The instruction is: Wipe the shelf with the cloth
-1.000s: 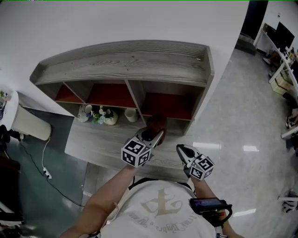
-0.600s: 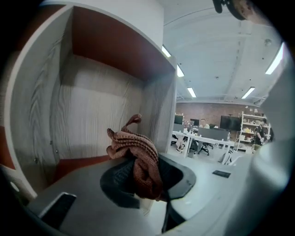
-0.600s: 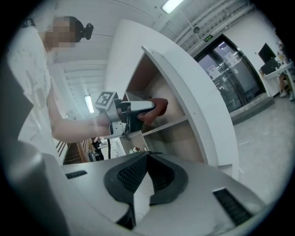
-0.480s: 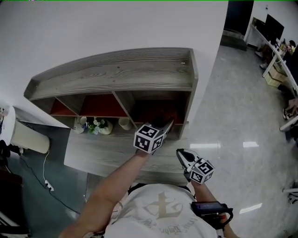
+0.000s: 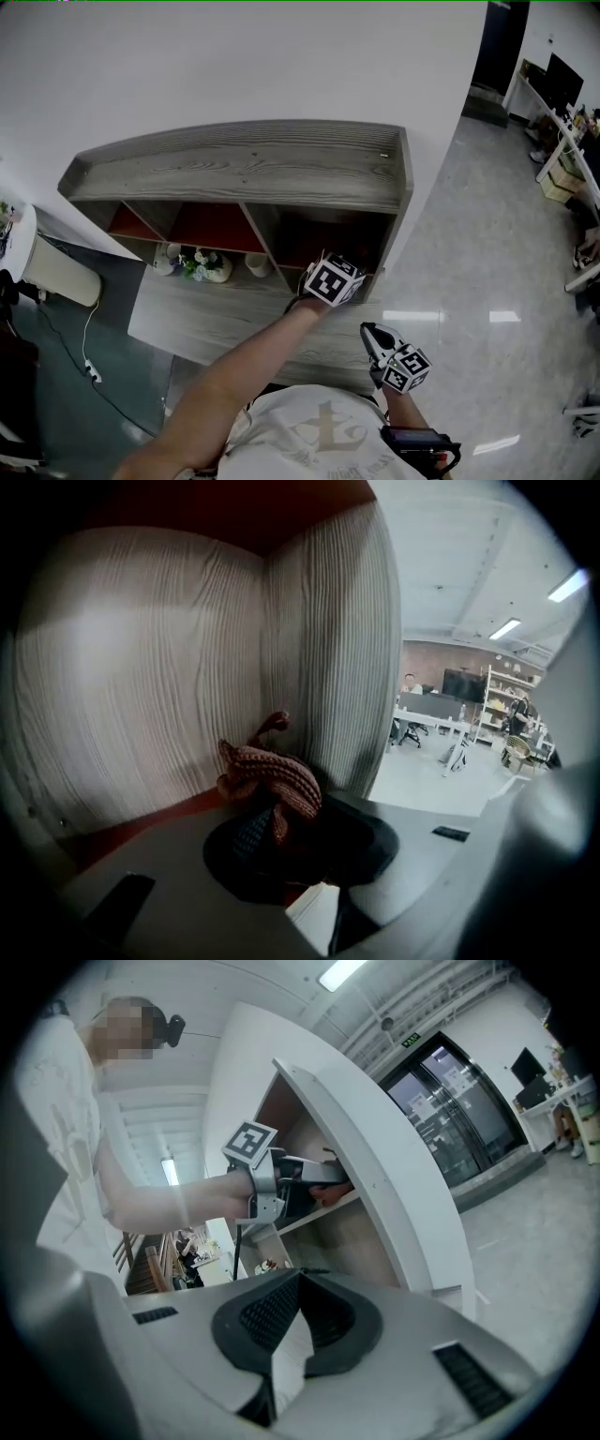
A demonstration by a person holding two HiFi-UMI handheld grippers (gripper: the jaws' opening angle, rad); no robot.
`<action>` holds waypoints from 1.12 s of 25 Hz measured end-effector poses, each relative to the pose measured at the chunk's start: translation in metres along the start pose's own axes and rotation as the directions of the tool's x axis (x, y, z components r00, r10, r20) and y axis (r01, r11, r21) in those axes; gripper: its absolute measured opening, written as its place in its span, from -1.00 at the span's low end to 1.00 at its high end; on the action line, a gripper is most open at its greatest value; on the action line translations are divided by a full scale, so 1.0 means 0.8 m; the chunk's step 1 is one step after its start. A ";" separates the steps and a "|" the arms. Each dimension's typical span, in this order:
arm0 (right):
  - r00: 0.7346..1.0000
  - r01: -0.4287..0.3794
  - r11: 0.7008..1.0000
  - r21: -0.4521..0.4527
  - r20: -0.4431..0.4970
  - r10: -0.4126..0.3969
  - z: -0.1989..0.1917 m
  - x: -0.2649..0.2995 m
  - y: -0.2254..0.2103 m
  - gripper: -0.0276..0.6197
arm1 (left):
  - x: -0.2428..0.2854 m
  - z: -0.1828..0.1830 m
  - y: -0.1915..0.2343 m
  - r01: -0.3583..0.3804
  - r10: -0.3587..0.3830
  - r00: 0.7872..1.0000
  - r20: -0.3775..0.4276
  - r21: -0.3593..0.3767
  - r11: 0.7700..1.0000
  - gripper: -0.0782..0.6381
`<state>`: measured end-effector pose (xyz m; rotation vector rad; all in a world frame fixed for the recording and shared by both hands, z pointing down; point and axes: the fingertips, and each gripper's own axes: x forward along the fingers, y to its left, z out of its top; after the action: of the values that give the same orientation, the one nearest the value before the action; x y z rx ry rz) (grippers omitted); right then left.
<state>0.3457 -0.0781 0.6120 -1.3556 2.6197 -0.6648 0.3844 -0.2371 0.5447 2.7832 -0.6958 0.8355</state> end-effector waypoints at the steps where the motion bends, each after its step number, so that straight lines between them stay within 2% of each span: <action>1: 1.000 0.000 1.000 0.001 0.002 0.000 0.002 0.001 -0.001 -0.90 | 0.002 -0.005 0.003 -0.007 0.007 1.000 -0.009 -0.010 1.000 -0.51; 4: 1.000 -0.006 1.000 0.003 0.001 0.006 0.002 0.007 -0.005 -0.90 | -0.002 -0.015 0.018 -0.045 0.043 0.998 -0.047 -0.054 0.998 -0.51; 8: 1.000 -0.024 1.000 0.005 -0.013 0.024 -0.004 0.015 -0.003 -0.90 | -0.019 -0.026 0.056 -0.146 0.138 0.987 -0.084 -0.099 0.984 -0.51; 12: 0.999 -0.043 0.999 0.008 -0.027 0.043 -0.007 0.021 0.002 -0.90 | -0.040 -0.041 0.099 -0.247 0.232 0.966 -0.112 -0.150 0.957 -0.51; 18: 0.997 -0.064 0.998 0.006 -0.041 0.064 -0.011 0.030 0.006 -0.90 | -0.060 -0.057 0.136 -0.365 0.344 0.930 -0.134 -0.197 0.910 -0.51; 22: 0.996 -0.071 0.997 0.006 -0.044 0.071 -0.011 0.033 0.009 -0.90 | -0.068 -0.062 0.142 -0.400 0.378 0.916 -0.137 -0.236 0.885 -0.52; 28: 0.996 -0.078 0.997 0.008 -0.047 0.078 -0.014 0.034 0.011 -0.90 | -0.086 -0.074 0.139 -0.414 0.395 0.910 -0.123 -0.295 0.861 -0.52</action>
<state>0.3195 -0.0921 0.6210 -1.2436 2.6895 -0.7010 0.2520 -0.2920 0.5575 2.3478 -1.3096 0.7803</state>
